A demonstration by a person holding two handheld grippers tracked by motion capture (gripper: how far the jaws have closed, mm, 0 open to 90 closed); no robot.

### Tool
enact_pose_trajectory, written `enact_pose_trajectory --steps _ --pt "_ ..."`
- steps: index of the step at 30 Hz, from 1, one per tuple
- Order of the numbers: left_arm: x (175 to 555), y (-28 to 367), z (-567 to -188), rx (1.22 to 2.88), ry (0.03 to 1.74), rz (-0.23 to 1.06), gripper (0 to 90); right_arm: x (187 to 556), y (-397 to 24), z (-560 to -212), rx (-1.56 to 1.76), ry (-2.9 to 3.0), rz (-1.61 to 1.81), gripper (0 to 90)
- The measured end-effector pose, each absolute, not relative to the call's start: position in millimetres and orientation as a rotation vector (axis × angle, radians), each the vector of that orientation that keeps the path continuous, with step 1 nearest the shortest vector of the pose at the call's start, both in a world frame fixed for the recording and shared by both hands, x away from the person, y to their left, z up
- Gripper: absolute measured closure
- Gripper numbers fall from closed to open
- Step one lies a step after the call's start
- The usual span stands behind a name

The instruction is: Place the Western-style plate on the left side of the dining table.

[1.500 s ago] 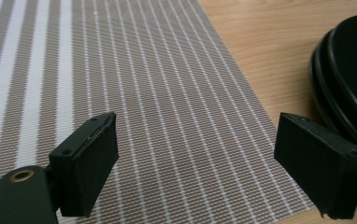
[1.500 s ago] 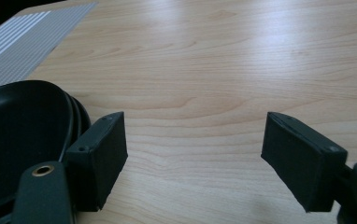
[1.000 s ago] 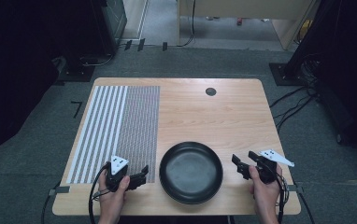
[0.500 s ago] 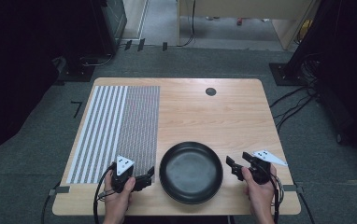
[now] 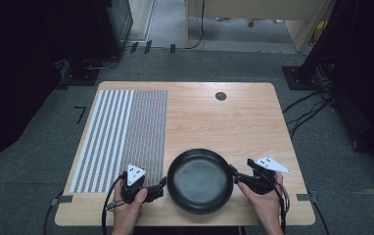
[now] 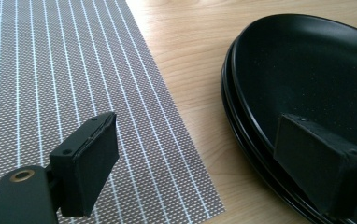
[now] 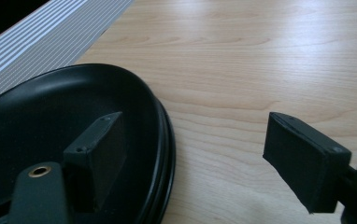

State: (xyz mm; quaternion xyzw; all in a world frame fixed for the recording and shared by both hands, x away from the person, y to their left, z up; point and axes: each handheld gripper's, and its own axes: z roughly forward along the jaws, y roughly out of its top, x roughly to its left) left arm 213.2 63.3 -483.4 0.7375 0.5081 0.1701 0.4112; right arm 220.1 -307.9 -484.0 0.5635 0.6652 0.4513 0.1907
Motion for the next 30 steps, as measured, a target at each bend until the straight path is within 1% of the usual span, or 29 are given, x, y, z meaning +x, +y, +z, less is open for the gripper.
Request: enact_pose_trajectory --steps 9,11,12,13,14,15,16,17,19,20,24,26,30 --pt "211 57 -482 1.857 1.263 0.411 14.1 220 -298 -485 1.575 1.894 1.272 21.8" --pt "210 54 -483 1.867 1.258 0.407 14.1 219 -295 -485 1.565 1.901 1.271 24.6" --pt "210 54 -483 1.867 1.258 0.407 14.1 219 -295 -485 1.565 1.901 1.271 24.6" --pt "209 51 -483 1.877 1.258 0.412 14.3 218 -294 -485 1.549 1.904 1.286 37.7" --pt "209 50 -484 1.885 1.259 0.415 14.6 217 -293 -485 1.532 1.911 1.298 43.0" --pt "209 50 -484 1.885 1.259 0.415 14.9 217 -293 -485 1.532 1.911 1.298 43.0" --pt "209 48 -484 1.894 1.259 0.410 15.3 216 -291 -485 1.508 1.927 1.310 48.4" --pt "209 48 -484 1.894 1.259 0.410 15.5 215 -291 -486 1.508 1.930 1.312 50.0" --pt "208 45 -484 1.900 1.262 0.416 19.0 215 -290 -486 1.517 1.929 1.315 51.3" --pt "207 45 -485 1.901 1.263 0.418 20.6 216 -290 -487 1.551 1.922 1.332 54.6" --pt "206 43 -485 1.905 1.257 0.405 26.9 215 -290 -491 1.600 1.914 1.381 61.4" --pt "206 43 -486 1.911 1.254 0.401 32.5 214 -289 -492 1.604 1.920 1.377 62.9" --pt "205 42 -486 1.908 1.252 0.384 36.1 214 -290 -492 1.624 1.928 1.355 65.3"
